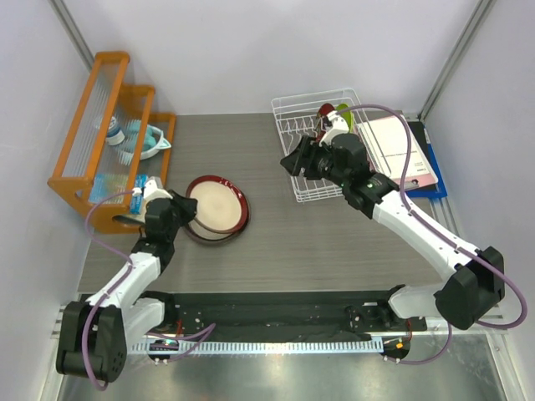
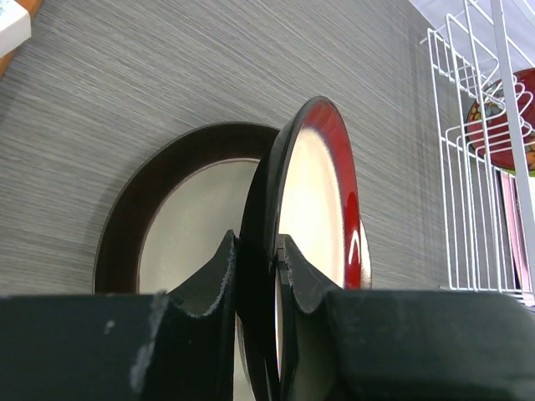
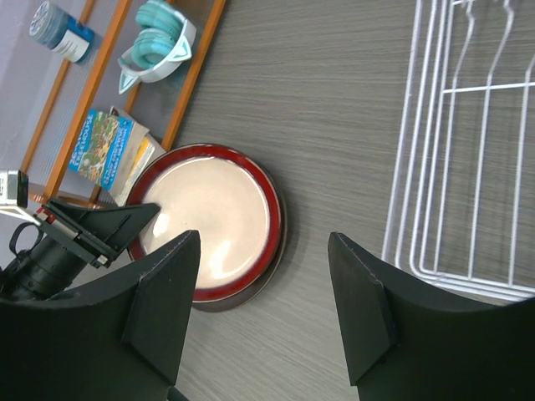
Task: Unload the plates from the dish rack
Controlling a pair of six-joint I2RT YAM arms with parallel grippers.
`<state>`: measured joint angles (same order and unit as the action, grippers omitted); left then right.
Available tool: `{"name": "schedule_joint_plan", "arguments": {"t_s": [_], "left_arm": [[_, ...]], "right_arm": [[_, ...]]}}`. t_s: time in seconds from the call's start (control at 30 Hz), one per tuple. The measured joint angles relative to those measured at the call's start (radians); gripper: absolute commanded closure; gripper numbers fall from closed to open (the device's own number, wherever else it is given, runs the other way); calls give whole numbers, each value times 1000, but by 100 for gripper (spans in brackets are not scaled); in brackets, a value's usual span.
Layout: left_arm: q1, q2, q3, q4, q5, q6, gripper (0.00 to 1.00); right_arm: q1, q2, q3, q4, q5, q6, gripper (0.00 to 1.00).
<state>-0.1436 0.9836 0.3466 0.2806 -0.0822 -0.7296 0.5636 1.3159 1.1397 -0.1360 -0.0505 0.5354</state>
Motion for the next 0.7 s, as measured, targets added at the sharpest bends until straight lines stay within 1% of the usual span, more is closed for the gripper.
{"name": "schedule_joint_plan", "arguments": {"t_s": [0.17,0.27,0.3,0.33,0.53,0.57,0.63,0.7], "left_arm": [[0,39,0,27,0,-9,78],[0,53,0,30,-6,-6,69],[0,60,0,26,-12,0,62],[0,66,0,19,-15,3,60],[0,98,-5,-48,-34,27,60],[0,98,-5,-55,-39,31,58],[1,100,-6,-62,-42,34,58],[1,101,-6,-65,-46,35,55]], "right_arm": [[-55,5,0,-2,-18,-12,32],[-86,13,0,-7,-32,-15,32],[-96,15,0,-10,-37,-16,32],[-105,16,0,-13,-41,-16,32],[-144,35,17,-26,-56,-29,32],[-148,44,24,-27,-57,-34,32],[-157,61,40,-31,-55,-43,32],[-163,82,64,-42,-47,-58,32]]}}
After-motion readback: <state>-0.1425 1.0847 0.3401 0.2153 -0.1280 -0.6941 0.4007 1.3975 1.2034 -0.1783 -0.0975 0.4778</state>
